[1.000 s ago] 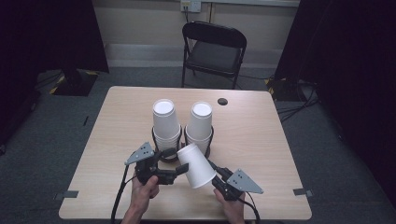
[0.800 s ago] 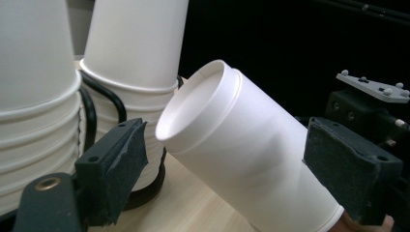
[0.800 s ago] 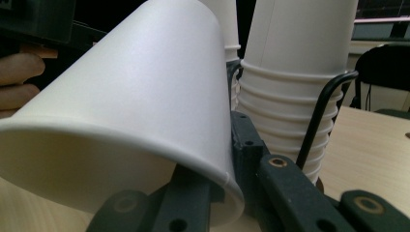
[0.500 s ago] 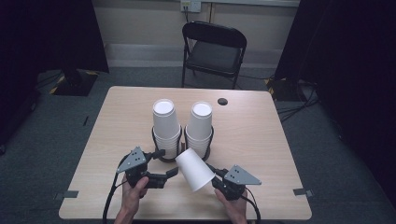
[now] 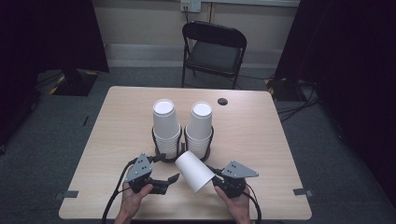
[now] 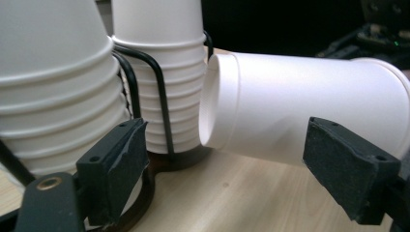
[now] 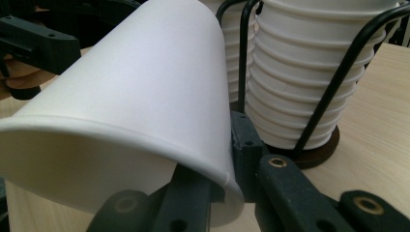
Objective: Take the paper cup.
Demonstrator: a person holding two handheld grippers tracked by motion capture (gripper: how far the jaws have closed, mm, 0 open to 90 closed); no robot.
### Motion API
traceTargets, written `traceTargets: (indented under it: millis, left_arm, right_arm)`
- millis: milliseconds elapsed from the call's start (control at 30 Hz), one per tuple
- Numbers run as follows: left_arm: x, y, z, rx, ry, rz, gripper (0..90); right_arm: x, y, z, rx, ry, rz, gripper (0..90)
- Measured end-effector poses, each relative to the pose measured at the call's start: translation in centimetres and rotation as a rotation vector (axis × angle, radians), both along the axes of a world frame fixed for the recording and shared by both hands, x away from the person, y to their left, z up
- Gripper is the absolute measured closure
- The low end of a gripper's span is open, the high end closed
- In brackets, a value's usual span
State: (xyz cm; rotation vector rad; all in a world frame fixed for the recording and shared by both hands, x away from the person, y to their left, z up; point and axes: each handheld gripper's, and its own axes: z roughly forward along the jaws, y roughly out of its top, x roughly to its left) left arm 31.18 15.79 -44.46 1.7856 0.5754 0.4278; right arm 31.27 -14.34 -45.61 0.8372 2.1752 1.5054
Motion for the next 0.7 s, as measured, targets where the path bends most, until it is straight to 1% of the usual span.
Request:
traceTargets:
  millis: [33, 67, 100, 133, 200, 233, 267, 333, 367, 400, 433, 467, 533, 633, 667, 700]
  left_arm:
    - [0.0, 0.0, 0.0, 0.0, 0.0, 0.0, 15.9]
    - [-0.1, -0.2, -0.2, 0.026, -0.007, -0.001, 15.9]
    - [-0.1, -0.2, -0.2, 0.026, -0.007, -0.001, 15.8]
    - [-0.2, -0.4, -0.3, 0.055, -0.016, -0.004, 15.8]
    - [-0.2, -0.7, -0.3, 0.076, -0.024, -0.014, 16.4]
    - [-0.2, -0.8, -0.2, 0.097, -0.033, -0.023, 16.6]
    - [-0.2, -0.9, 0.0, 0.105, -0.043, -0.027, 16.6]
    - [-0.1, -1.0, 0.2, 0.105, -0.056, -0.047, 16.3]
    - [-0.1, -1.0, 0.3, 0.109, -0.057, -0.059, 16.3]
    - [-0.1, -1.0, 0.3, 0.103, -0.063, -0.078, 15.9]
    - [-0.1, -1.0, 0.4, 0.121, -0.069, -0.09, 15.5]
    - [-0.2, -1.0, 0.4, 0.133, -0.073, -0.084, 15.7]
    - [-0.2, -1.0, 0.2, 0.145, -0.089, -0.094, 15.9]
    - [-0.3, -1.1, 0.1, 0.153, -0.099, -0.098, 15.6]
    - [-0.3, -1.1, -0.1, 0.153, -0.102, -0.1, 15.6]
    - [-0.4, -1.1, -0.1, 0.157, -0.109, -0.102, 15.6]
  right_arm:
    - [0.0, 0.0, 0.0, 0.0, 0.0, 0.0, 86.0]
    - [0.1, -0.1, 0.2, -0.028, 0.01, 0.008, 86.1]
    - [0.1, -0.1, 0.2, -0.028, 0.01, 0.008, 86.1]
    - [0.2, -0.2, 0.5, -0.064, 0.027, 0.02, 86.2]
    - [0.3, -0.2, 0.7, -0.082, 0.043, 0.033, 86.2]
    - [0.4, -0.2, 0.8, -0.09, 0.053, 0.038, 86.2]
    - [0.5, -0.1, 0.9, -0.1, 0.065, 0.039, 86.2]
    - [0.7, -0.1, 1.0, -0.122, 0.087, 0.042, 86.2]
    - [0.7, 0.0, 1.1, -0.125, 0.094, 0.044, 86.2]
    - [0.8, 0.0, 1.1, -0.131, 0.098, 0.049, 86.2]
    - [0.9, 0.0, 1.2, -0.137, 0.103, 0.052, 86.2]
    - [1.0, 0.0, 1.3, -0.145, 0.106, 0.056, 86.2]
    - [1.1, 0.1, 1.5, -0.153, 0.11, 0.061, 86.2]
    - [1.3, 0.1, 1.7, -0.165, 0.118, 0.063, 86.3]
    - [1.5, 0.2, 1.8, -0.188, 0.128, 0.069, 86.3]
    - [1.5, 0.2, 1.8, -0.188, 0.128, 0.069, 86.3]
